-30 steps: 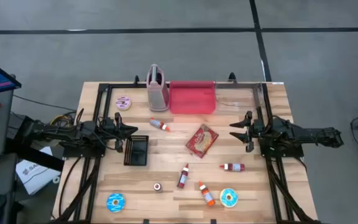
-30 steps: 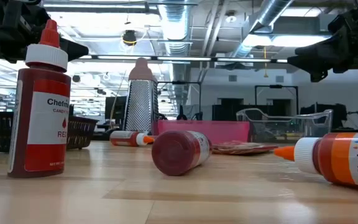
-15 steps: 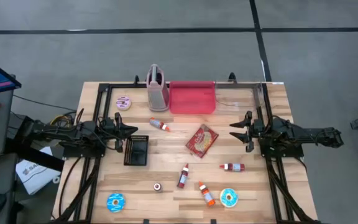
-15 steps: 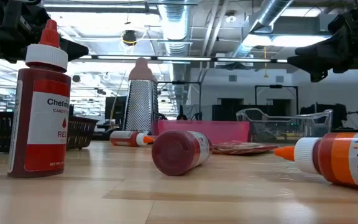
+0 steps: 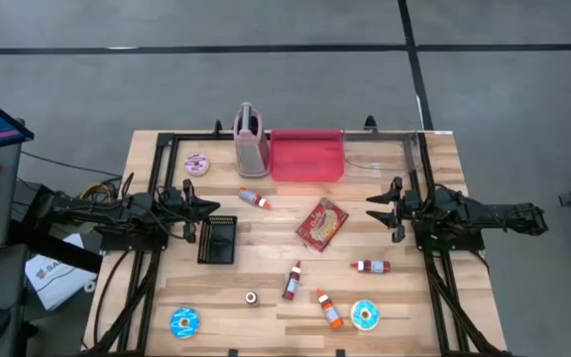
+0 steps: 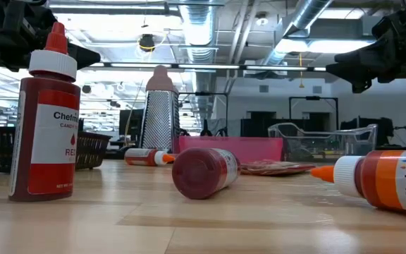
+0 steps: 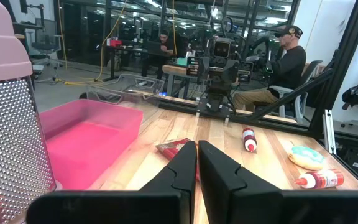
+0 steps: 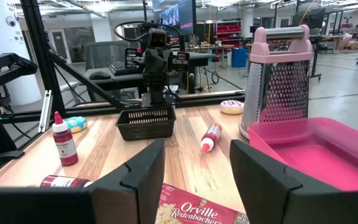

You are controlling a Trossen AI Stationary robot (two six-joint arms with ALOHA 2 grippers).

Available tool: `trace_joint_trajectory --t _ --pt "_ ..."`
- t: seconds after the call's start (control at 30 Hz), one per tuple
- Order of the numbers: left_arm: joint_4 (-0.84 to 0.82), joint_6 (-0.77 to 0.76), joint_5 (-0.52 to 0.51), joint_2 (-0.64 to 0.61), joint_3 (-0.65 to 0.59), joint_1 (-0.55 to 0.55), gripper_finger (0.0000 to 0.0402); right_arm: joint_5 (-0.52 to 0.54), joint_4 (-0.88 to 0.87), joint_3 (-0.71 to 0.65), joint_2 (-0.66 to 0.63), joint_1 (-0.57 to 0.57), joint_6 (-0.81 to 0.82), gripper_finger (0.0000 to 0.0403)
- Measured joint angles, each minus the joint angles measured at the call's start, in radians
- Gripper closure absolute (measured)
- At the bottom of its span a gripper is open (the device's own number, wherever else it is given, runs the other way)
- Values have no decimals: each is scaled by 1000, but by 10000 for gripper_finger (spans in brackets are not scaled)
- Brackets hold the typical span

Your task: Pick & Place Food Item

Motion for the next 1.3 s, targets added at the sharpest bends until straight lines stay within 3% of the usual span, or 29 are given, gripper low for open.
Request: trace_joint_trajectory --t 0.4,0.67,0.77,0.9,1.0,1.17,1.3 --pt "2 -3 0 0 0 0 390 0 0 0 0 0 0 228" --pt "147 19 0 1 0 0 390 33 26 -2 0 -8 -27 228" --pt "168 18 16 1 0 0 390 25 56 -2 0 0 174 228" --pt "176 26 67 1 0 0 390 144 162 -2 0 -1 198 228" --pt "180 21 77 1 0 0 390 177 246 -2 0 -1 165 228" --pt "270 29 69 1 0 0 390 2 309 -2 0 0 149 228" --pt "329 79 68 1 0 0 390 -50 320 -1 0 1 152 228"
